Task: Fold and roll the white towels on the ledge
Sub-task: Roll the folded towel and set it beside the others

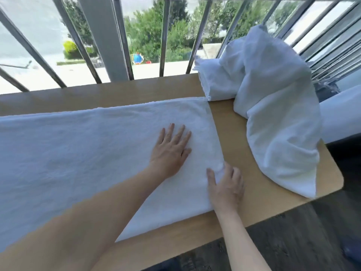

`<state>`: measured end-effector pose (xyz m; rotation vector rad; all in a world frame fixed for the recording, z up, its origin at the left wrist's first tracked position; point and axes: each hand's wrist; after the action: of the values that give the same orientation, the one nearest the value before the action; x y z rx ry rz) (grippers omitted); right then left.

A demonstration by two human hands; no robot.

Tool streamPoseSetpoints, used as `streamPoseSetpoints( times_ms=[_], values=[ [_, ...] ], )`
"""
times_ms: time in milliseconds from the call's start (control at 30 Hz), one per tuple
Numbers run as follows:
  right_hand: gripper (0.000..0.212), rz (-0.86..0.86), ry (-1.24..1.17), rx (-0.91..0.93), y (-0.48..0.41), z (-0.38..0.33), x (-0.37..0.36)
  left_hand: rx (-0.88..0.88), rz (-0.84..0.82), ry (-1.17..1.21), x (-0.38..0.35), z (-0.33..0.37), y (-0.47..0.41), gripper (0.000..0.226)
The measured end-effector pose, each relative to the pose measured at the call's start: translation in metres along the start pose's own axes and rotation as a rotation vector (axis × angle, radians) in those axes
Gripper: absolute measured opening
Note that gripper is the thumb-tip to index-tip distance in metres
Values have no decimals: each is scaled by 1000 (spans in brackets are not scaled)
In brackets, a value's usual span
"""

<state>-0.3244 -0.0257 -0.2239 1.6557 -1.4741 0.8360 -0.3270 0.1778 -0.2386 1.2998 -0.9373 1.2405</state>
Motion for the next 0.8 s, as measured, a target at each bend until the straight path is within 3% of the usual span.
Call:
streamPoseSetpoints(
  times_ms=[133,233,400,600,700,800],
  values=[
    [41,-129,-214,-166,-18,-3,9,135,41,29,16,21,-52,62],
    [40,-292,-353,-110,-26,-1,15,275,88,221,29,27,-83,53],
    [28,-623,-725,-70,-30,-12,29,393,10,498,49,21,-110,50],
    [16,-858,-698,40,-39,-45,31,461,-131,713,70,8,-125,64],
    [17,-948,-693,50,-40,-65,25,457,-71,724,79,-4,-122,56],
    [24,-995,-736,95,-36,-86,19,405,-52,745,89,-18,-111,65]
  ],
)
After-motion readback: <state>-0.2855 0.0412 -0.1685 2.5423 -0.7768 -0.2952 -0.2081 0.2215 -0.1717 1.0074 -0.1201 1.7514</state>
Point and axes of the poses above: each hand's wrist, its own y-axis away from the middle knuckle, its own x-axis out of the back of the hand, z = x × y, and after that the axes turned 11 degrees about -y, right-handed
